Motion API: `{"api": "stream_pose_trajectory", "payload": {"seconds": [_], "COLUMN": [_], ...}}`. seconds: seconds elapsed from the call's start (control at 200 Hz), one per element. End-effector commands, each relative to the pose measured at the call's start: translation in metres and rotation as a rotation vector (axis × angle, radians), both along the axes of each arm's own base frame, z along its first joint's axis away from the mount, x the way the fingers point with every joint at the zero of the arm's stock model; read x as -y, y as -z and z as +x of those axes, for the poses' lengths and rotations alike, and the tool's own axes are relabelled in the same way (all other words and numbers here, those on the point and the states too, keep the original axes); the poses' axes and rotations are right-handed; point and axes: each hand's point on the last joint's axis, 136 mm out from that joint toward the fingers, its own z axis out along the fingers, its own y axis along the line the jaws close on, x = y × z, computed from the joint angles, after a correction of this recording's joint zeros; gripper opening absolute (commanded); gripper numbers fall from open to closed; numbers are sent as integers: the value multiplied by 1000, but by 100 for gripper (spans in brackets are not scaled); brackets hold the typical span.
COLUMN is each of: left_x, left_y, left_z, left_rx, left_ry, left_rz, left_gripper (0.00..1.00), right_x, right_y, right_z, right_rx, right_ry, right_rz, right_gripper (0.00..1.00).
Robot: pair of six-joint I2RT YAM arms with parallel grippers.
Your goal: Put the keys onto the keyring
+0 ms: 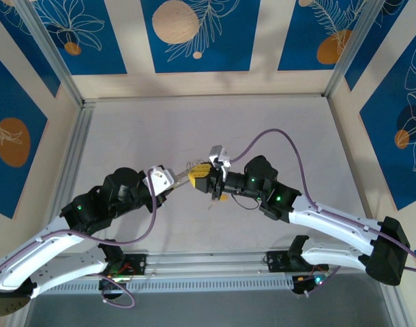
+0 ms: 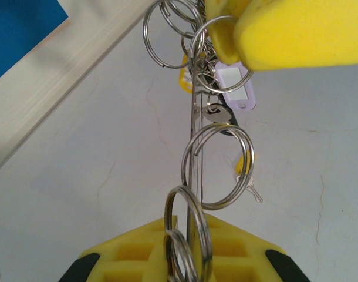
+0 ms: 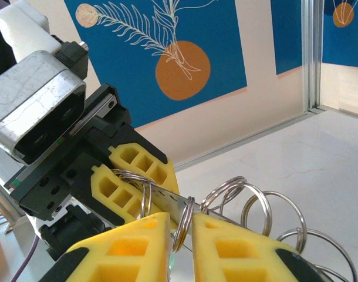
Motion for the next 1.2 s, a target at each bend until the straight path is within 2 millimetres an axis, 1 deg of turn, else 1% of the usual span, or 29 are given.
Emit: {"api": "stream_pose_trajectory", "payload": {"seconds": [0.0,0.15,0.31,0.455,0.5,0.535,0.57,0.59,0.665,0.7,0.715,0.735,0.75,0.8,0.89,0.95,1.055,1.12,1.14,1.16,1.195], "left_x": [10,10,10,9,9,11,15,18,27,29,29,29,28,23,10,-1,-16,-20,-20,-19,-16], "left_y": [-20,-20,-20,-20,-20,-20,-20,-20,-19,-20,-19,-19,-19,-19,-22,-29,-49,-63,-68,-73,-78], "left_z": [-3,-4,-3,-2,-3,-6,-12,-18,-35,-41,-42,-44,-44,-44,-42,-40,-42,-44,-46,-47,-48], "left_rx": [42,44,44,36,30,15,-11,-28,-101,-130,-140,-151,-156,-162,-141,-110,-55,-27,-20,-13,-8], "left_ry": [44,46,44,33,33,45,84,113,200,224,229,232,231,212,158,120,88,98,106,116,136], "left_rz": [-78,-79,-80,-85,-90,-98,-111,-118,-150,-158,-159,-158,-157,-149,-144,-153,-164,-172,-176,-183,-189], "left_gripper": [0,0,0,0,0,0,0,7,48,62,66,75,80,88,92,94,96,96,95,91,79], "right_x": [-3,-4,-3,3,6,8,11,12,15,16,17,17,18,19,22,22,21,20,20,19,19], "right_y": [-9,-6,-7,-11,-15,-18,-20,-22,-28,-30,-32,-33,-35,-37,-41,-42,-44,-47,-48,-49,-50], "right_z": [4,9,10,6,2,-1,-3,-4,-7,-9,-10,-11,-11,-14,-18,-22,-31,-38,-40,-42,-45], "right_rx": [-7,-17,-2,56,93,119,139,152,176,182,185,189,193,205,220,225,220,225,225,225,223], "right_ry": [3,23,28,37,36,33,30,25,3,-14,-23,-29,-33,-51,-80,-112,-192,-242,-256,-269,-289], "right_rz": [15,-6,-11,-15,-14,-12,-12,-11,-11,-9,-7,-5,-3,0,3,-1,-13,-20,-22,-23,-24], "right_gripper": [17,11,0,0,0,0,0,0,0,0,0,0,0,0,0,0,0,0,0,0,0]}}
